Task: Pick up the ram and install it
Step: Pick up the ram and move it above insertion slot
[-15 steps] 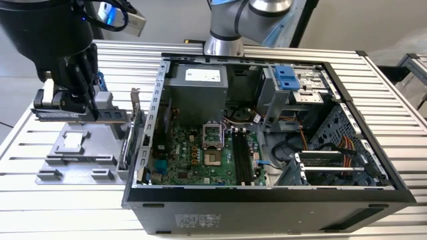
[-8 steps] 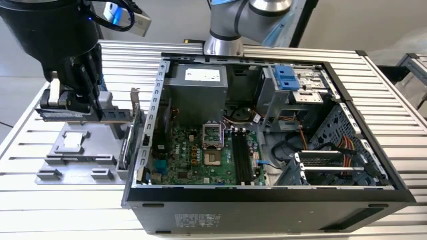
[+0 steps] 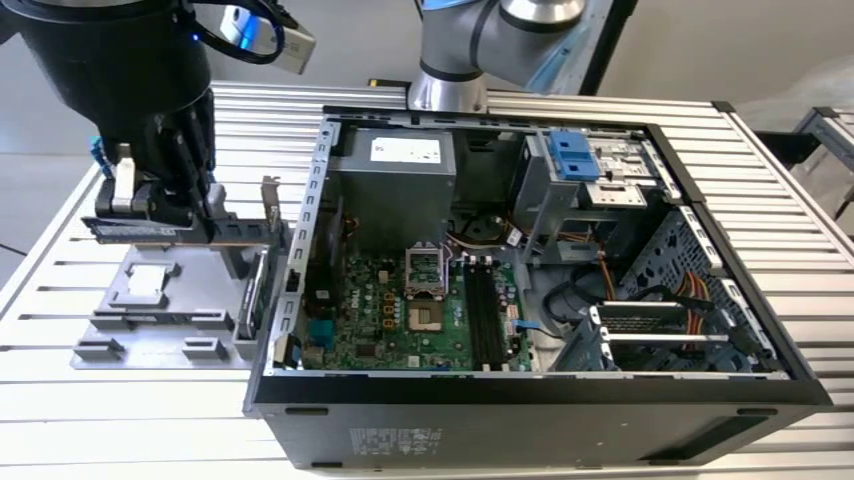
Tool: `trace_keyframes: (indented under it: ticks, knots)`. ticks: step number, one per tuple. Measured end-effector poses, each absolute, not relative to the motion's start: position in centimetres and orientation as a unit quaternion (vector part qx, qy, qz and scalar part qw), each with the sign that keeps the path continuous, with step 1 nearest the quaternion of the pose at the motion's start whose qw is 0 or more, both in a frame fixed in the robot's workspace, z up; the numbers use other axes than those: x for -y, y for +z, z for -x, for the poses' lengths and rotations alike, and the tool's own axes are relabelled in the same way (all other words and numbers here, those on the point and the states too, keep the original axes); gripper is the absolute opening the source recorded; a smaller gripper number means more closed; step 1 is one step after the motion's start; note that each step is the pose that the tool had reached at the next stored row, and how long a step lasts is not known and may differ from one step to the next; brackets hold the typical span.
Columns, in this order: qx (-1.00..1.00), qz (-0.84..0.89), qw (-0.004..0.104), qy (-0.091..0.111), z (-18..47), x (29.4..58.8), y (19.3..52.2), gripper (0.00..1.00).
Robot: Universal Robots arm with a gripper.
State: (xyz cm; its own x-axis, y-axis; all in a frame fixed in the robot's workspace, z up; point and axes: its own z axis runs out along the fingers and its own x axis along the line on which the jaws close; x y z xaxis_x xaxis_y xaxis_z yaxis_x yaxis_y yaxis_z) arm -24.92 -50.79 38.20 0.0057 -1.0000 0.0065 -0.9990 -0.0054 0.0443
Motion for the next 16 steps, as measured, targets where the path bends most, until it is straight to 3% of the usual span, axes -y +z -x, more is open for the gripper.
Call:
trace_keyframes:
  ticks: [16]
  knots:
    - [0.705,-0.709,0.019,-0.013,23.4,50.8,38.2,0.0]
